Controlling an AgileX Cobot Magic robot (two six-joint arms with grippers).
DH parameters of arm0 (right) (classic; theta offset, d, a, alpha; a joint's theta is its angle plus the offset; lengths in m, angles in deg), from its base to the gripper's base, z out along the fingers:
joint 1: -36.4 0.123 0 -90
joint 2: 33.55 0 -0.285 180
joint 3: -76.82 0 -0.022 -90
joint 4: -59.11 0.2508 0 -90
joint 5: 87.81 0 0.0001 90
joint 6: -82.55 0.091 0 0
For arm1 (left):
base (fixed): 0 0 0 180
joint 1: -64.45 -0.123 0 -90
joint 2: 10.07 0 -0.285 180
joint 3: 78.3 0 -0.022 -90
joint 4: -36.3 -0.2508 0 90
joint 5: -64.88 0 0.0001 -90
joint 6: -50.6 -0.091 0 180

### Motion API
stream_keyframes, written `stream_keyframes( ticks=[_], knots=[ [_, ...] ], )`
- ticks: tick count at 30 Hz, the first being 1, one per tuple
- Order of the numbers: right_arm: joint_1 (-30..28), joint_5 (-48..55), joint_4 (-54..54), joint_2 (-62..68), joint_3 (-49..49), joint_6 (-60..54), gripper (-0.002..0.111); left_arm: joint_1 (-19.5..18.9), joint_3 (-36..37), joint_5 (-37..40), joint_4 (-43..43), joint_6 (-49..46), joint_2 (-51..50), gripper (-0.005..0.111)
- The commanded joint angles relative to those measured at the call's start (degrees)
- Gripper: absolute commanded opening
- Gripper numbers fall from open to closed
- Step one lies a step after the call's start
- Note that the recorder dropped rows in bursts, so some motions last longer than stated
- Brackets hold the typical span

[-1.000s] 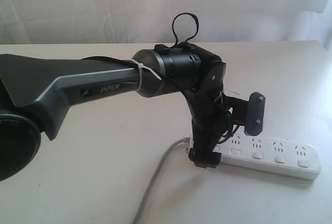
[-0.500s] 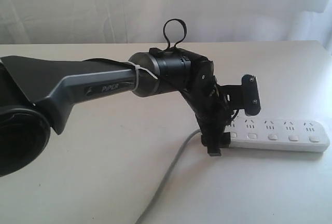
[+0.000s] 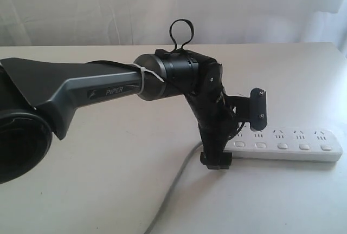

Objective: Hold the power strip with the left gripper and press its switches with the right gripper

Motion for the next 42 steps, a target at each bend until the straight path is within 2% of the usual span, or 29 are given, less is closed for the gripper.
stream_keyframes(
  ticks=[1,2,3,5,8,12,17,25,32,37,42],
  knots=[
    [-0.14,-0.35,0.0,-0.31,-0.15,0.05,0.0,-0.01,-0.13,2.5,1.05,0.35,0.64,0.105],
    [-0.14,-0.35,0.0,-0.31,-0.15,0.05,0.0,-0.01,-0.13,3.13,1.05,4.05,0.64,0.105],
    [-0.14,-0.35,0.0,-0.31,-0.15,0.05,0.0,-0.01,-0.13,1.29,0.09,12.65,0.64,0.105],
    [-0.14,-0.35,0.0,-0.31,-0.15,0.05,0.0,-0.01,-1.54,-0.25,-1.59,18.69,0.64,0.105],
    [-0.14,-0.35,0.0,-0.31,-0.15,0.05,0.0,-0.01,-5.54,1.55,-1.03,19.01,0.64,0.105],
    [-0.14,-0.35,0.0,-0.31,-0.15,0.05,0.0,-0.04,-12.88,7.92,-1.12,19.01,0.6,0.105],
    [-0.14,-0.35,0.0,-0.31,-0.15,0.05,0.0,-0.04,-17.26,13.47,-1.54,19.01,-0.39,0.105],
    [-0.14,-0.35,0.0,-0.31,-0.15,0.05,0.0,-0.04,-23.08,24.82,-4.59,19.15,-7.86,0.105],
    [-0.14,-0.35,0.0,-0.31,-0.15,0.05,0.0,-0.04,-23.86,26.67,-5.84,18.66,-11.97,0.105],
    [-0.14,-0.35,0.0,-0.31,-0.15,0.05,0.0,0.53,-24.12,25.25,-5.84,17.4,-11.69,0.105],
    [-0.14,-0.35,0.0,-0.31,-0.15,0.05,0.0,1.79,-27.34,22.92,-6.66,15.82,-11.45,0.105]
  ],
)
